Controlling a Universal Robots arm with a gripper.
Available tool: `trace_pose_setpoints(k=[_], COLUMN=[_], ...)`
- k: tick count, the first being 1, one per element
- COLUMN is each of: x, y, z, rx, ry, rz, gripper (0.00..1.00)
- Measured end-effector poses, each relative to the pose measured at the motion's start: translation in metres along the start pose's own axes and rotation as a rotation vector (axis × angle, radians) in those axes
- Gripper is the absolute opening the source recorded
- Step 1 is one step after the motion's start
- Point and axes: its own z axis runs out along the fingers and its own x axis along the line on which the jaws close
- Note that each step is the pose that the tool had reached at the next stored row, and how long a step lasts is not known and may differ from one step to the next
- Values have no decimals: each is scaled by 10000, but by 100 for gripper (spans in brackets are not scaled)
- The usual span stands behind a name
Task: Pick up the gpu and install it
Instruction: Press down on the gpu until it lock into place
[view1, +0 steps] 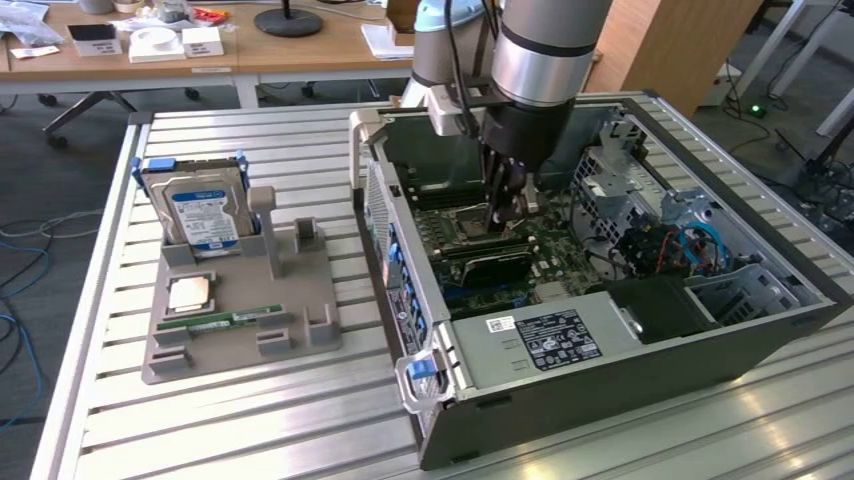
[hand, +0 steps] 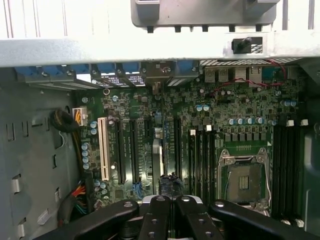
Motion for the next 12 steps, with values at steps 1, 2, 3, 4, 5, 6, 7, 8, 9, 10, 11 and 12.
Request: trace_pose_setpoints(k=[1, 2, 3, 4, 5, 6, 7, 8, 9, 10, 11, 12], x=[0, 1, 1, 1, 1, 1, 1, 1, 1, 1, 2, 2], y=[1, 1, 1, 1, 1, 1, 1, 1, 1, 2, 2, 3], z=[12, 23, 30, 33, 33, 33, 33, 35, 41, 53, 68, 86], rx=[0, 0, 1, -1, -1, -1, -1, 1, 2, 2, 1, 1], ry=[1, 0, 0, 1, 3, 4, 6, 9, 10, 10, 13, 13], rz=[1, 2, 2, 1, 2, 2, 2, 2, 2, 1, 1, 1], gripper=[11, 11, 11, 11, 11, 11, 11, 11, 11, 11, 11, 11])
